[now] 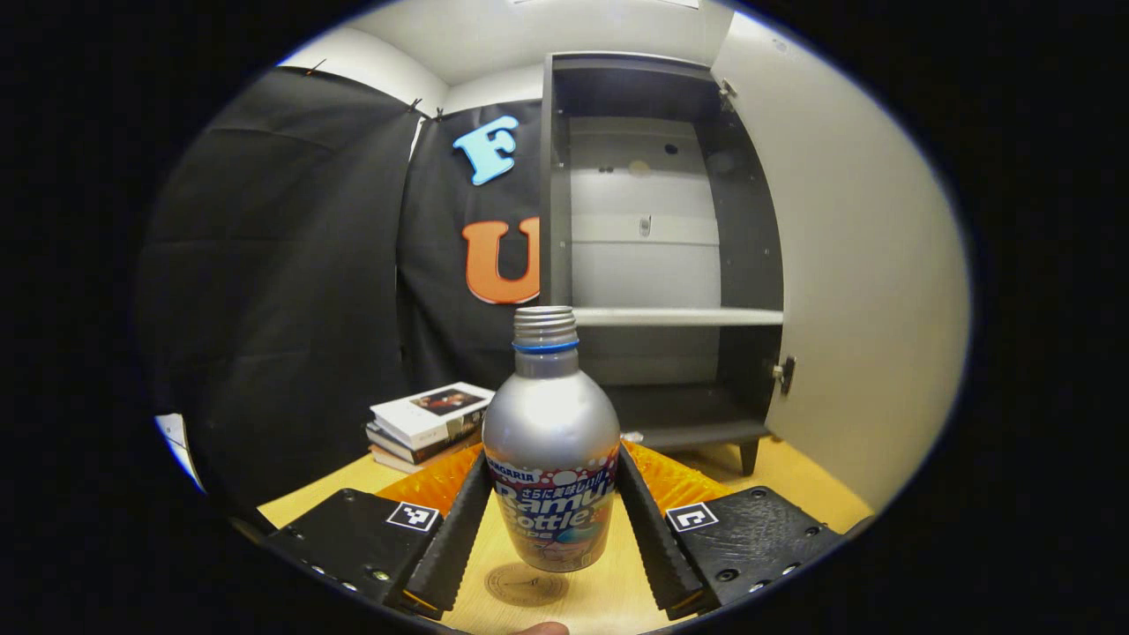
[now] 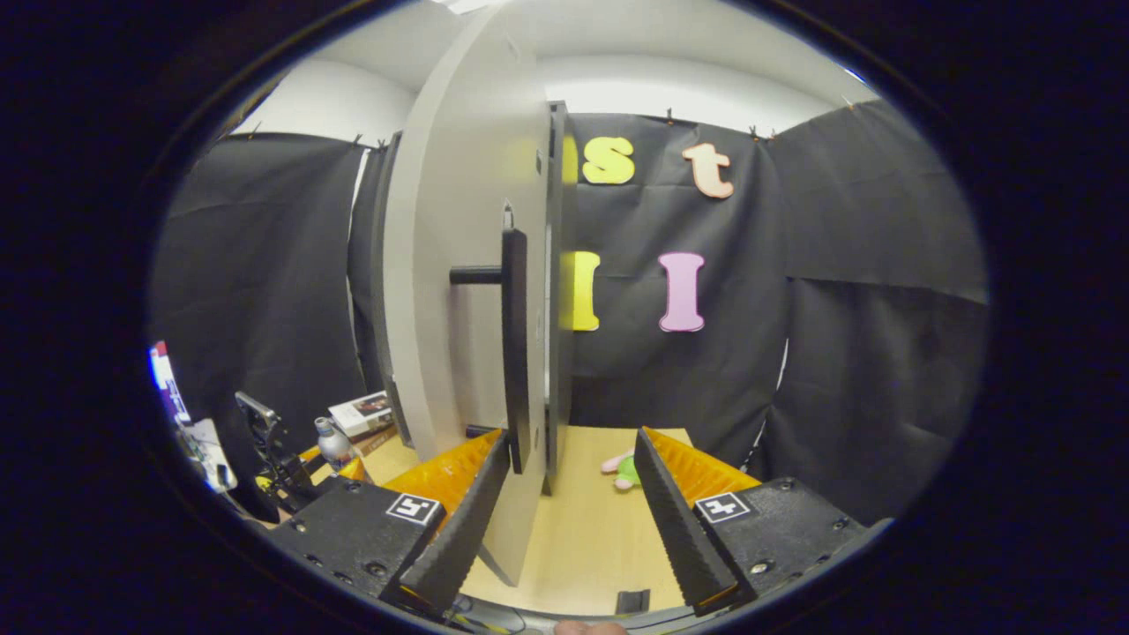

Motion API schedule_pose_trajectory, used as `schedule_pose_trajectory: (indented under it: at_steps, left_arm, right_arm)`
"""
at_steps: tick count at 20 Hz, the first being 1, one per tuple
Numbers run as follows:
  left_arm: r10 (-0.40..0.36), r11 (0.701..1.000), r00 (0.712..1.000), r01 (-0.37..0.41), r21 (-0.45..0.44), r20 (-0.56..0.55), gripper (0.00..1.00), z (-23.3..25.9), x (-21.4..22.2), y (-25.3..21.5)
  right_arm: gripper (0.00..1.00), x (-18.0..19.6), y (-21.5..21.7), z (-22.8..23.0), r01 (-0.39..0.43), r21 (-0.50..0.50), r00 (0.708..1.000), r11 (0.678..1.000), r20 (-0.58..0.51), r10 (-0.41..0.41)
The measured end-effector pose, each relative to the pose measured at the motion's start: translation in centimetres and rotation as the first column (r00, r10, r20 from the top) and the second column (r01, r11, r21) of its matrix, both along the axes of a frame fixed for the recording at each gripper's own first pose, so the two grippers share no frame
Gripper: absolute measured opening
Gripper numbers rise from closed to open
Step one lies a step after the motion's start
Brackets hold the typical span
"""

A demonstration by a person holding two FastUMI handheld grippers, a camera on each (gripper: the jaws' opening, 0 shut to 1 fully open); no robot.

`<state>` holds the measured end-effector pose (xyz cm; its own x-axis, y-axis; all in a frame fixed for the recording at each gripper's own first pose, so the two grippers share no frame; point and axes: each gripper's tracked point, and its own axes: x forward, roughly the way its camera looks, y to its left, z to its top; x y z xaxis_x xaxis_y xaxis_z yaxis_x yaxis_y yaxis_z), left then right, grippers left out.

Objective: Open the cabinet door with the right hand, grasp the bottle in the cabinet with the left hand and place it on the coaster, then close the cabinet door with the right hand.

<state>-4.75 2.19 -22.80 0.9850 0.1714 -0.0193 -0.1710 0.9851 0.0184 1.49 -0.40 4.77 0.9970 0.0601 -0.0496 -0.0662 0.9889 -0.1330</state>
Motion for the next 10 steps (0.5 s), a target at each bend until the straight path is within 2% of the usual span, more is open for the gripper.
schedule_pose_trajectory:
  at_steps: [2, 3, 5, 8, 10]
  left_arm:
    - [0.039, 0.999, 0.999, -0.039, 0.004, 0.001, 0.78, -3.0, -0.4, 1.2]
    - [0.050, 0.998, 0.999, -0.050, 0.022, -0.003, 0.78, -4.5, -0.2, 1.6]
    - [0.077, 0.995, 0.997, -0.076, 0.072, -0.019, 0.78, -7.1, 0.2, 2.5]
    - [0.083, 0.996, 0.995, -0.081, 0.033, -0.062, 0.79, -10.9, 1.3, 3.0]
    - [0.089, 0.996, 0.996, -0.088, 0.033, -0.020, 0.80, -10.0, 1.0, 2.9]
  right_arm:
    - [0.90, -0.1, 0.3, -0.2, 0.011, -0.096, 1.000, 0.995, -0.014, -0.013]
    - [0.90, -0.3, 0.3, 0.0, 0.022, -0.107, 1.000, 0.994, -0.012, -0.024]
    - [0.89, -0.4, 0.3, -0.1, 0.031, -0.103, 0.999, 0.994, -0.037, -0.035]
    - [0.90, -0.1, 0.2, -0.6, 0.052, -0.076, 0.996, 0.996, -0.062, -0.057]
    - [0.90, 0.0, 0.0, -1.9, 0.062, -0.103, 0.991, 0.993, -0.116, -0.074]
